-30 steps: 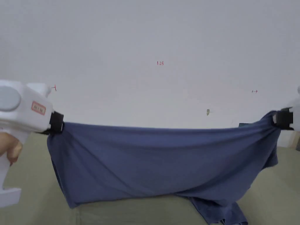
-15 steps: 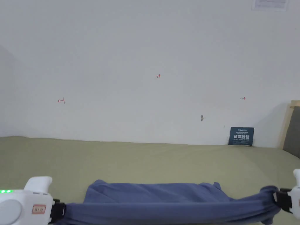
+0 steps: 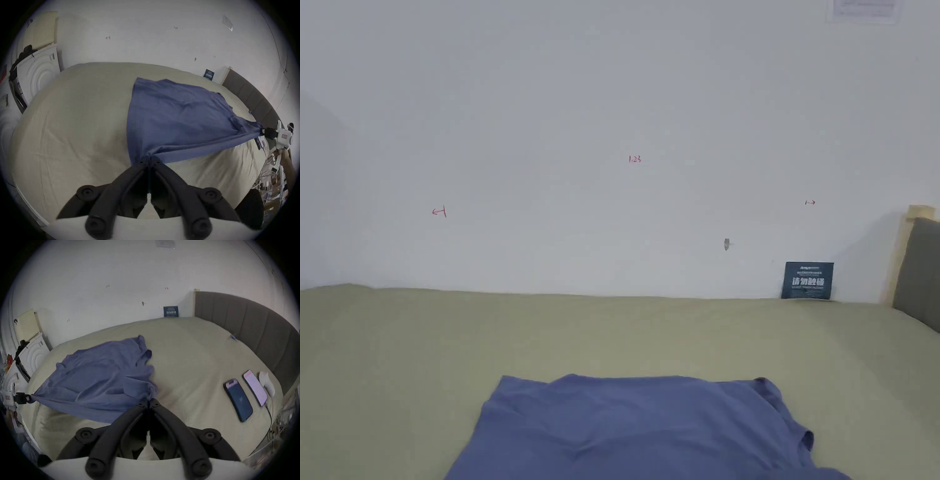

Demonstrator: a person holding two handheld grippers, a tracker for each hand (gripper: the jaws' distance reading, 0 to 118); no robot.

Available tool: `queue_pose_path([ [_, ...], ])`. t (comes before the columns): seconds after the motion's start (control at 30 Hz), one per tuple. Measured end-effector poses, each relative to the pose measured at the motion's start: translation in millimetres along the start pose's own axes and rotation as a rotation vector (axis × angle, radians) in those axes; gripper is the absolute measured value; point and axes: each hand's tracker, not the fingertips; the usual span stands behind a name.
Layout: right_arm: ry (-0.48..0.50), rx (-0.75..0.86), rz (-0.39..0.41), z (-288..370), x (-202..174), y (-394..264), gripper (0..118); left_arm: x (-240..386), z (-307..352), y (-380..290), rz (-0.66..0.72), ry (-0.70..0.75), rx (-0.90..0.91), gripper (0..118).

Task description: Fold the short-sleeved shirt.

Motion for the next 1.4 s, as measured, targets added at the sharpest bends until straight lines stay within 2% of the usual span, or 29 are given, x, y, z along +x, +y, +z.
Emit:
queue_pose_path([
  [0.3, -0.041, -0.097, -0.016, -14, 13, -45, 1, 0, -20, -44, 0.02, -0.01, -0.086, 2],
  [0.33, -0.042, -0.102, -0.015, -16, 14, -46, 1, 0, -21, -46, 0.02, -0.01, -0.084, 4],
  [0.37, -0.037, -0.109, -0.015, -18, 14, -47, 3, 0, -22, -48, 0.021, -0.009, -0.084, 13],
  [0.4, -0.019, -0.135, -0.017, -20, 15, -47, 13, -1, -23, -48, 0.027, 0.0, -0.111, 35],
  [0.43, -0.027, -0.176, -0.007, -20, 15, -46, 45, -3, -22, -49, 0.034, 0.049, -0.149, 74],
  [0.47, -0.072, -0.204, 0.006, -18, 14, -44, 76, -4, -20, -49, 0.047, 0.073, -0.178, 91],
  [0.5, -0.1, -0.218, 0.018, -15, 14, -42, 100, -7, -14, -49, 0.062, 0.086, -0.185, 91],
  [0.53, -0.09, -0.198, 0.013, -8, 14, -41, 103, -10, 0, -48, 0.095, 0.081, -0.134, 91],
  [0.6, -0.069, -0.095, 0.034, 11, 12, -37, 101, -15, 20, -44, 0.155, 0.045, -0.054, 91],
  [0.7, -0.105, -0.05, 0.064, 29, 1, -30, 101, -12, 43, -36, 0.189, 0.084, 0.069, 90],
  [0.8, -0.069, -0.045, 0.068, 37, -11, -27, 88, -3, 55, -34, 0.188, 0.064, 0.137, 88],
  [0.83, -0.05, -0.052, 0.074, 39, -14, -27, 76, -1, 53, -35, 0.19, 0.06, 0.148, 85],
  [0.87, -0.04, -0.074, 0.089, 37, -19, -28, 48, 2, 53, -35, 0.186, 0.056, 0.149, 72],
  [0.9, -0.065, -0.091, 0.117, 34, -23, -30, 12, 7, 52, -34, 0.173, 0.061, 0.147, 46],
  [0.93, -0.129, -0.084, 0.153, 34, -25, -33, 0, 13, 48, -33, 0.131, 0.115, 0.122, 0],
  [0.97, -0.139, -0.093, 0.173, 32, -27, -36, 0, 14, 41, -34, 0.111, 0.15, 0.111, 0],
  [1.1, -0.065, -0.097, 0.099, 32, -31, -40, 0, 14, 34, -38, 0.124, 0.077, 0.066, 0],
  [1.3, -0.056, -0.099, 0.112, 26, -36, -39, 0, 10, 24, -34, 0.134, 0.06, 0.026, 0],
  [1.33, -0.052, -0.104, 0.112, 23, -38, -36, 0, 11, 23, -32, 0.137, 0.062, 0.018, 7],
  [1.37, -0.05, -0.107, 0.11, 22, -38, -35, 0, 10, 22, -32, 0.135, 0.067, 0.008, 27],
  [1.4, -0.049, -0.109, 0.108, 22, -38, -35, 0, 10, 21, -31, 0.131, 0.066, 0.002, 63],
])
